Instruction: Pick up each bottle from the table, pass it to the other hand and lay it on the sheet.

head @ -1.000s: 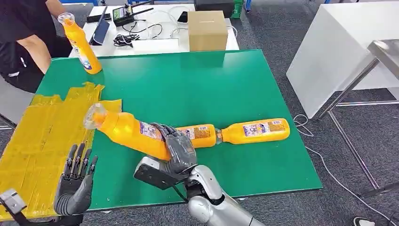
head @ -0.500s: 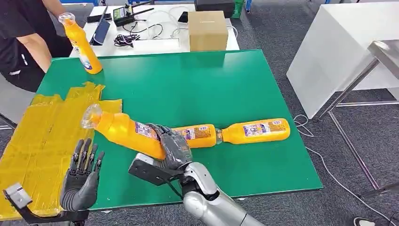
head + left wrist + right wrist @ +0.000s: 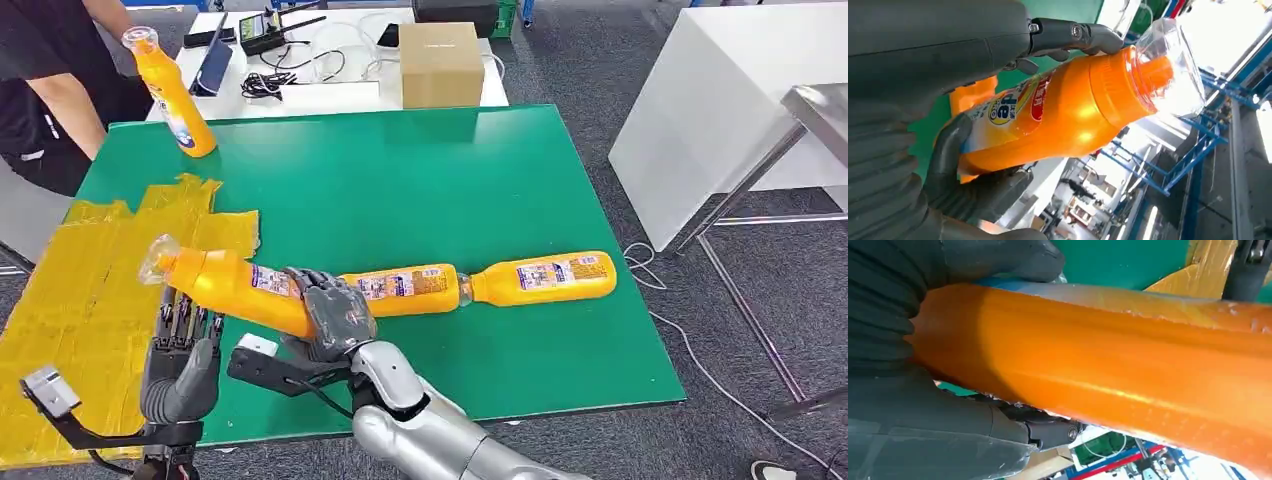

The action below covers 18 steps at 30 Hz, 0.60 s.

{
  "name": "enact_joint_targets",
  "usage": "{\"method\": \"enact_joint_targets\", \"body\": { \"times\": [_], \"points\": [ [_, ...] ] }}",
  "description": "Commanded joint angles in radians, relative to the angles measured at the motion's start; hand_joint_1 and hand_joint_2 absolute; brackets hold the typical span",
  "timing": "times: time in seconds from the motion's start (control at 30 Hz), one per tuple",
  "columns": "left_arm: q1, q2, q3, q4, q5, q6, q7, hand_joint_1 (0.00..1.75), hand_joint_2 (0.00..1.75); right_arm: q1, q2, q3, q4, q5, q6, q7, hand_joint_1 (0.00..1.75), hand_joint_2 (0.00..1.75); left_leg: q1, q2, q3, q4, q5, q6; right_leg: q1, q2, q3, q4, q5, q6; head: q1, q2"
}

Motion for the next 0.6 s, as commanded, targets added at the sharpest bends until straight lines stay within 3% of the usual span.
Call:
{"method": "enact_joint_targets", "body": {
  "times": [0.03, 0.27, 0.6],
  "points": [
    [-0.046, 0.013, -0.015, 0.037, -0.017, 0.029, -0.008, 0.00, 1.75, -0.042, 0.001, 0.154, 0.080, 0.061, 0.034, 0.022, 1.75, 1.75, 0.000, -0.001, 0.002, -0.001, 0.000, -0.001, 0.000, -0.001, 0.003, -0.001, 0.000, 0.000, 0.000, 0.000],
    [-0.046, 0.013, -0.015, 0.037, -0.017, 0.029, -0.008, 0.00, 1.75, -0.042, 0.001, 0.154, 0.080, 0.061, 0.034, 0.022, 1.75, 1.75, 0.000, -0.001, 0.001, -0.001, 0.000, -0.001, 0.000, -0.001, 0.002, -0.001, 0.000, 0.000, 0.000, 0.000],
    [-0.032, 0.023, 0.034, 0.011, -0.016, 0.050, -0.005, 0.00, 1.75, -0.056, 0.002, 0.256, 0.064, 0.114, 0.089, 0.045, 1.75, 1.75, 0.001, 0.000, 0.001, 0.000, 0.000, -0.001, 0.001, 0.000, 0.002, -0.001, 0.000, 0.000, 0.000, 0.000]
  ]
}}
